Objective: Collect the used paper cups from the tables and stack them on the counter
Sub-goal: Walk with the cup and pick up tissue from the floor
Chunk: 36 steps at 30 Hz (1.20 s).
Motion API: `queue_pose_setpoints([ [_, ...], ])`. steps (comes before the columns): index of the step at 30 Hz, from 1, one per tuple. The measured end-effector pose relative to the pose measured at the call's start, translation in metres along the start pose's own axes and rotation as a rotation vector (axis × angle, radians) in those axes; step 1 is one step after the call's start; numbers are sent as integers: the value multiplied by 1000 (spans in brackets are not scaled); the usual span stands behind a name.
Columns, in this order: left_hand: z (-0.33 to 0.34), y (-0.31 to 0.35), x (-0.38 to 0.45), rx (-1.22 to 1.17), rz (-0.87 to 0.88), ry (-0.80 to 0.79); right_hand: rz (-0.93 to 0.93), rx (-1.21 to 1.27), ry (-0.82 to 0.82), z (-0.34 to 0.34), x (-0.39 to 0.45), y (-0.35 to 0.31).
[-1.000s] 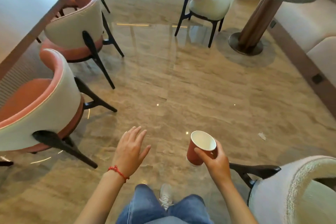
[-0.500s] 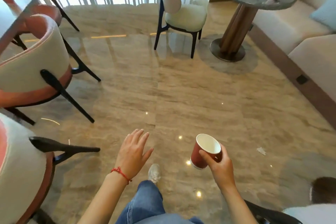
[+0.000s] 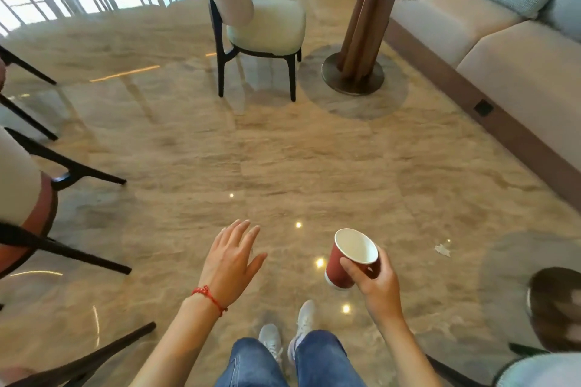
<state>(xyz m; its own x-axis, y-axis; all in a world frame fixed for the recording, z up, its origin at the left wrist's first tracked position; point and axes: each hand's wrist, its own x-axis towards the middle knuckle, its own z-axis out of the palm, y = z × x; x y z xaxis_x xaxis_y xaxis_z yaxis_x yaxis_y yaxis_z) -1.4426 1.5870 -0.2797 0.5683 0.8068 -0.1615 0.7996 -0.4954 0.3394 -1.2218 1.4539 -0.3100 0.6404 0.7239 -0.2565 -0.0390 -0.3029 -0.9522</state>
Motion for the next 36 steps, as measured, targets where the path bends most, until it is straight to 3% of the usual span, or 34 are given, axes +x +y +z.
queue_pose_setpoints([
  [7, 8, 28, 81, 17, 85, -74, 32, 14, 59, -18, 70, -3],
  [16, 8, 115, 194, 71, 310, -119, 69, 47, 250, -84, 135, -16],
  [36, 39, 314, 409, 242, 1051, -437, 251, 257, 1081, -170, 187, -18],
])
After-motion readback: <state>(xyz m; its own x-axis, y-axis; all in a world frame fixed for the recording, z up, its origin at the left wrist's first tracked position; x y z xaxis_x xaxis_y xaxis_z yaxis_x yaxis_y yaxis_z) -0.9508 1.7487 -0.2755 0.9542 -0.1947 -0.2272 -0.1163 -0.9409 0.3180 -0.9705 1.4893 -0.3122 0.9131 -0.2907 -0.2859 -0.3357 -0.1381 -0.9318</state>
